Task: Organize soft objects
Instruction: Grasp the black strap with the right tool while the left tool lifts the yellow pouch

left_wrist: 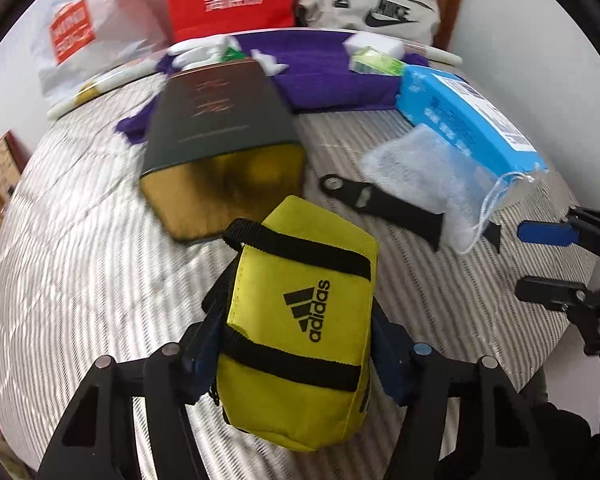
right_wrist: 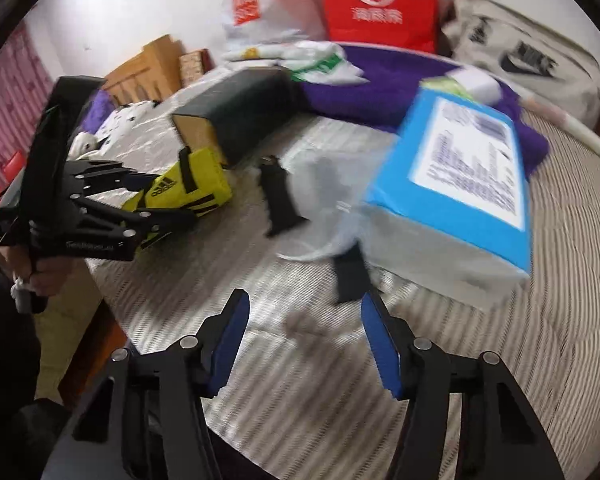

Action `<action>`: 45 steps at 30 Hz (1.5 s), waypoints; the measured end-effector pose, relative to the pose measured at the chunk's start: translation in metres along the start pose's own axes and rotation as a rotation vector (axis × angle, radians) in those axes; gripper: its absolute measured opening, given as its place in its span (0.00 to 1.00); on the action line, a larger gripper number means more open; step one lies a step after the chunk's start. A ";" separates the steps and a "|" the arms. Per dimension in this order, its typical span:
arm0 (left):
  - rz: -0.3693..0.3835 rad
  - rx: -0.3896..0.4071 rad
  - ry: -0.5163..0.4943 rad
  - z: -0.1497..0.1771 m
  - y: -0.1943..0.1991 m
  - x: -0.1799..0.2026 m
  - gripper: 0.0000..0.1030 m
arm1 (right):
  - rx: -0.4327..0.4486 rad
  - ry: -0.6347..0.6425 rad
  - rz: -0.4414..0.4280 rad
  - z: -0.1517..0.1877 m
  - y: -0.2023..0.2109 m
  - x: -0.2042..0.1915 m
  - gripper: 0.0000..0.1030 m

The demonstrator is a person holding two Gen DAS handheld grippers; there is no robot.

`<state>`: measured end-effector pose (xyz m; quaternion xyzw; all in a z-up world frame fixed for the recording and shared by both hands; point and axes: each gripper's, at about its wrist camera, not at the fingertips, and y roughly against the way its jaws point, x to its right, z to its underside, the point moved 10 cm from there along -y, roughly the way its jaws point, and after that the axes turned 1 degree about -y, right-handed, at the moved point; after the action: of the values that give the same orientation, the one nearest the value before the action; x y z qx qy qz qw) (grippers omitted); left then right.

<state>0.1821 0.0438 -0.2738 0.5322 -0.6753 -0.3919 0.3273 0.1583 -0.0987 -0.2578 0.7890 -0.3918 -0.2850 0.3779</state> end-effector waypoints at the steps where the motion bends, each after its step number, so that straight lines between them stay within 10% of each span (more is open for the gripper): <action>1: -0.008 0.001 0.015 0.002 0.001 -0.005 0.58 | 0.017 0.022 -0.003 -0.004 0.001 -0.007 0.56; 6: -0.009 -0.002 0.102 0.009 0.007 -0.030 0.58 | 0.048 0.101 0.006 -0.025 -0.012 -0.026 0.53; 13: 0.032 0.005 0.215 0.017 0.010 -0.054 0.58 | 0.009 0.154 0.057 -0.047 -0.053 -0.025 0.19; 45: 0.095 0.034 0.221 0.016 0.011 -0.052 0.62 | -0.007 0.138 0.117 -0.066 -0.078 -0.030 0.28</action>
<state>0.1750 0.0991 -0.2731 0.5449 -0.6663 -0.3033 0.4087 0.2234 -0.0169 -0.2809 0.7811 -0.4093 -0.2090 0.4227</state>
